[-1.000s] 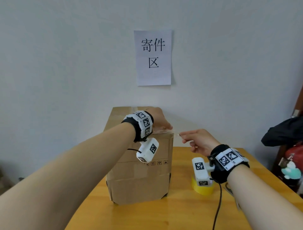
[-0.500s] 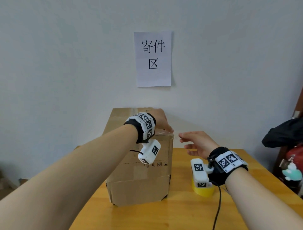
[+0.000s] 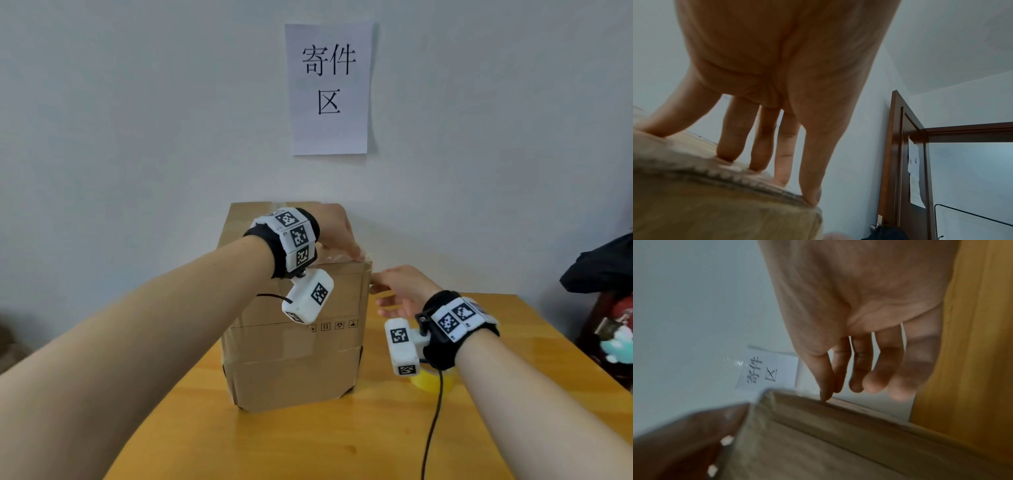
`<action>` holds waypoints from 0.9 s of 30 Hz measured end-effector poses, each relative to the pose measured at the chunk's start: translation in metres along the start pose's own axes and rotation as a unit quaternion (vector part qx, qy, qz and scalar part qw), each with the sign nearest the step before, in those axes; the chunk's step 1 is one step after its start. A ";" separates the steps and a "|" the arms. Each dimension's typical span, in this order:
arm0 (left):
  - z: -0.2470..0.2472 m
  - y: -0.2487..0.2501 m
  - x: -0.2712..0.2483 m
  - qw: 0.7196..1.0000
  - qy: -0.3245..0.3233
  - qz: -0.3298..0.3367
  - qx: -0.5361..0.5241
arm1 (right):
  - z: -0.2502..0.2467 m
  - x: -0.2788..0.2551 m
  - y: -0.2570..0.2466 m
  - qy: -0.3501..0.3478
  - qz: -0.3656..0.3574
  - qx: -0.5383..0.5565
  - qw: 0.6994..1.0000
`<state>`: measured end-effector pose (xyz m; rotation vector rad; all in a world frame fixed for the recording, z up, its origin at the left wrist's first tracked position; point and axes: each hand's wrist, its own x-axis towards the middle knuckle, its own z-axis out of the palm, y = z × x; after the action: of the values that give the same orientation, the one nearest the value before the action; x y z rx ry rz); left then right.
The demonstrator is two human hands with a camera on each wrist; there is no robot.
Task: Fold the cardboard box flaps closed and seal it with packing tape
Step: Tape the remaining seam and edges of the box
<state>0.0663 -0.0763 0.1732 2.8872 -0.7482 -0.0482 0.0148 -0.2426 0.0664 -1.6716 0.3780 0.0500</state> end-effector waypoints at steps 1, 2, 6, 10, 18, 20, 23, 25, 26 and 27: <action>-0.001 0.001 0.000 1.000 -0.003 0.000 0.002 | 0.002 0.001 0.002 -0.002 0.004 0.003 1.000; -0.001 0.001 0.000 1.000 -0.006 0.001 0.002 | 0.002 0.001 0.003 -0.003 0.001 0.021 1.000; -0.001 -0.002 0.001 1.000 -0.011 0.007 -0.004 | -0.008 -0.004 -0.009 -0.002 -0.074 0.156 0.985; -0.002 0.000 -0.001 1.000 -0.013 0.008 0.000 | -0.009 -0.011 -0.023 -0.073 -0.114 0.223 0.965; 0.007 -0.003 -0.006 0.999 0.016 0.014 -0.030 | 0.022 0.006 -0.022 -0.043 -0.074 0.065 0.994; 0.007 -0.005 -0.008 0.999 0.020 0.014 -0.040 | 0.019 0.002 -0.026 -0.052 -0.081 -0.001 0.995; 0.008 -0.007 -0.011 0.998 0.016 0.014 -0.054 | 0.013 -0.009 -0.033 -0.046 -0.099 -0.067 0.992; 0.007 -0.009 -0.017 0.998 0.011 0.010 -0.068 | 0.013 -0.013 -0.035 -0.041 -0.113 -0.068 0.990; 0.007 -0.010 -0.020 0.997 0.009 0.008 -0.076 | 0.014 -0.015 -0.035 -0.039 -0.118 -0.060 0.990; 0.006 -0.012 -0.024 0.996 0.007 0.005 -0.084 | 0.015 -0.018 -0.034 -0.037 -0.119 -0.051 0.991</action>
<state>0.0506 -0.0556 0.1654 2.7211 -0.7205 -0.0862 0.0104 -0.2213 0.1014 -1.8006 0.1193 -0.0467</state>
